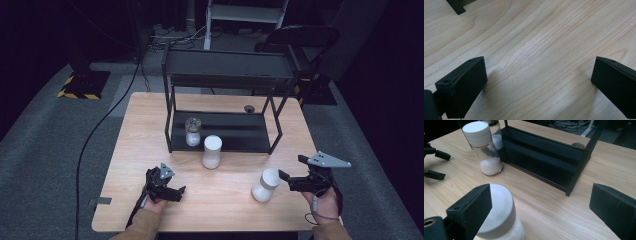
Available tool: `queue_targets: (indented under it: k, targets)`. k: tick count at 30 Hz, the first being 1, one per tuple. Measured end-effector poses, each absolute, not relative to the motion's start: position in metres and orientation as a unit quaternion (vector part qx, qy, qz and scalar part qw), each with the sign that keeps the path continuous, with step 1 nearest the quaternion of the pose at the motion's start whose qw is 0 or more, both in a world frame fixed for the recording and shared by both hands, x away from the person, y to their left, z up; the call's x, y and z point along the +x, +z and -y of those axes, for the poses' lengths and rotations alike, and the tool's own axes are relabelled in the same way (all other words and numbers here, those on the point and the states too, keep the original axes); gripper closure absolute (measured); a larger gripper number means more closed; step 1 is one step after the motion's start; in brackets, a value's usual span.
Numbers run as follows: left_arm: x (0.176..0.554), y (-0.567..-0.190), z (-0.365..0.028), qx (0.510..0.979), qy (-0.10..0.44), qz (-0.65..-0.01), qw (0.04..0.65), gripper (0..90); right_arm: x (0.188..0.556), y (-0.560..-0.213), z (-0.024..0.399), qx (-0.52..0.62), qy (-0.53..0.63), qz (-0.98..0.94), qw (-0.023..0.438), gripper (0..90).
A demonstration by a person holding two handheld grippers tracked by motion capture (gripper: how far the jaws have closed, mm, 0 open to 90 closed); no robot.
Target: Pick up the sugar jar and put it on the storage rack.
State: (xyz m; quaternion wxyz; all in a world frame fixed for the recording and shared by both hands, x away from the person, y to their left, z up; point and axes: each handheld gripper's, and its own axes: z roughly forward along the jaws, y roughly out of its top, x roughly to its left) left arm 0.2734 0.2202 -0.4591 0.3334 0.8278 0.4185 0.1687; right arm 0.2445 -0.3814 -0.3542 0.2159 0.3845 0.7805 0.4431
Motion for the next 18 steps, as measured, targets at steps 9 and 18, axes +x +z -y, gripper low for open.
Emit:
queue_targets:
  k: [9,18]
  targets:
    - [0.273,-0.459,-0.220,0.828,0.168,-0.419,0.333,0.0,0.250,-0.344,0.365,0.367,0.446,-0.787,0.217,4.0]
    - [0.273,-0.459,-0.220,0.828,0.168,-0.419,0.333,0.0,0.254,-0.338,0.348,0.361,0.452,-0.786,0.218,3.5]
